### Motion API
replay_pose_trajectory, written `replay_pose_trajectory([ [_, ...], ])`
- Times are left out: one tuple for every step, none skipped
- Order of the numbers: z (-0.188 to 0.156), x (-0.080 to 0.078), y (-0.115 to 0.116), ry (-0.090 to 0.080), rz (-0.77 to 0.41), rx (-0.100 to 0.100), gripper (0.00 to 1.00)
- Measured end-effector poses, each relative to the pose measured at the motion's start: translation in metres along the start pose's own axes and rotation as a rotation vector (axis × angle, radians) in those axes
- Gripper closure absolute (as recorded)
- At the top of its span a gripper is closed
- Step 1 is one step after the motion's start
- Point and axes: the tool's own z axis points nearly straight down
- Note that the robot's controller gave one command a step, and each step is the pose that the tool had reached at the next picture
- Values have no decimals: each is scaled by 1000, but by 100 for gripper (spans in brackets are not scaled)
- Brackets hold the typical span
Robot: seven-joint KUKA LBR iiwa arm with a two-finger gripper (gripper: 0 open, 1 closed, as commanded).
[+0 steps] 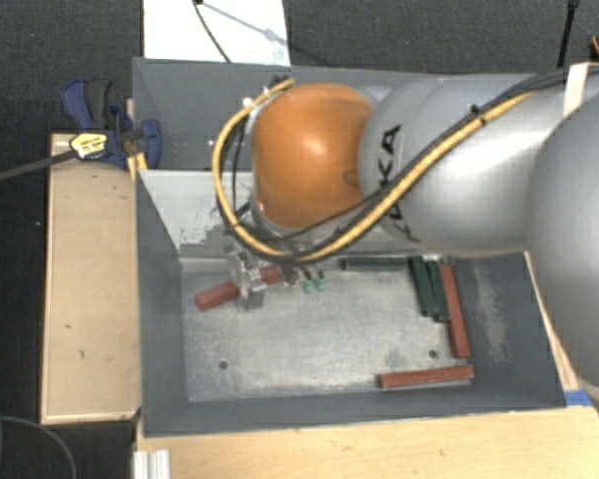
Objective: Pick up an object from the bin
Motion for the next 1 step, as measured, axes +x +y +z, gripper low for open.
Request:
replay_pose_trajectory([
  [-63,3,13,3,-292,-2,100],
])
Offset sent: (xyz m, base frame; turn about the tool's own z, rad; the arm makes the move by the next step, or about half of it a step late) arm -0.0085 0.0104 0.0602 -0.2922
